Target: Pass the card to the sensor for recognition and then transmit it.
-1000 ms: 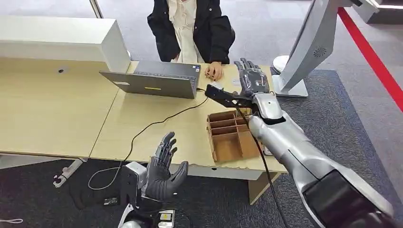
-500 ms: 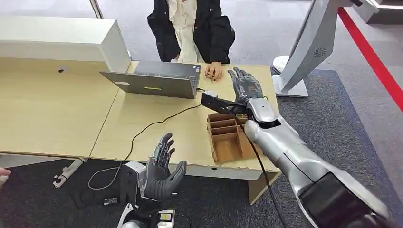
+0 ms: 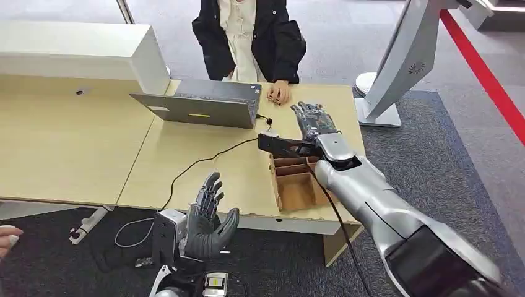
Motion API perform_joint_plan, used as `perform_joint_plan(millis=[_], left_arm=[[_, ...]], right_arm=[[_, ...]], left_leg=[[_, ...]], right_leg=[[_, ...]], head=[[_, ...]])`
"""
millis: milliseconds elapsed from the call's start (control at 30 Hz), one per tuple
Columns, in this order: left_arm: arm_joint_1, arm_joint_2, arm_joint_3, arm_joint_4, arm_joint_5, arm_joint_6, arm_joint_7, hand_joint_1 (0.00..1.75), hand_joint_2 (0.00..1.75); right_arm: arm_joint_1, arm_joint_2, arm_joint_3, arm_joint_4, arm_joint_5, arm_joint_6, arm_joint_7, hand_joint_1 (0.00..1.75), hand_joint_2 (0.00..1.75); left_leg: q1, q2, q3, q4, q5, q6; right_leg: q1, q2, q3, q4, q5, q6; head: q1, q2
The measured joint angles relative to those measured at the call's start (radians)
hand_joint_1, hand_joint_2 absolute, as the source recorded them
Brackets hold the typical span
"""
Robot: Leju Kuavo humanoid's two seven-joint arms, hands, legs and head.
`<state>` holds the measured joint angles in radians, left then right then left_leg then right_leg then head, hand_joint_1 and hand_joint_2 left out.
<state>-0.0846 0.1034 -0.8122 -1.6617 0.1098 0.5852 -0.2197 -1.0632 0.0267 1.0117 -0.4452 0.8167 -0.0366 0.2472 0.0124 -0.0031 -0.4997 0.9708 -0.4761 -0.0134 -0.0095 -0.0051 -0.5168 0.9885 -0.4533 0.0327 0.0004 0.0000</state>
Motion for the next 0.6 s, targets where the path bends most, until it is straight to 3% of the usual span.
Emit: perform_joint_plan(millis=[333,600], left_arm=[[0.003,0.010,0.000,-0.014,0.004,0.024,0.011,0.00,1.75],[0.001,0.018,-0.001,-0.024,0.010,0.054,0.022,0.00,1.75]], right_arm=[[0.002,0.006,0.021,0.012,0.026,0.030,0.016,0.00,1.75],[-0.003,0.008,0.037,0.026,0.075,0.053,0.091,0.00,1.75]], left_leg=[[0.000,0.000,0.000,0.000,0.000,0.000],[0.000,0.000,0.000,0.000,0.000,0.000]], right_leg=[[0.000,0.000,0.000,0.000,0.000,0.000],[0.000,0.000,0.000,0.000,0.000,0.000]], head=[[0.000,0.000],[0.000,0.000]])
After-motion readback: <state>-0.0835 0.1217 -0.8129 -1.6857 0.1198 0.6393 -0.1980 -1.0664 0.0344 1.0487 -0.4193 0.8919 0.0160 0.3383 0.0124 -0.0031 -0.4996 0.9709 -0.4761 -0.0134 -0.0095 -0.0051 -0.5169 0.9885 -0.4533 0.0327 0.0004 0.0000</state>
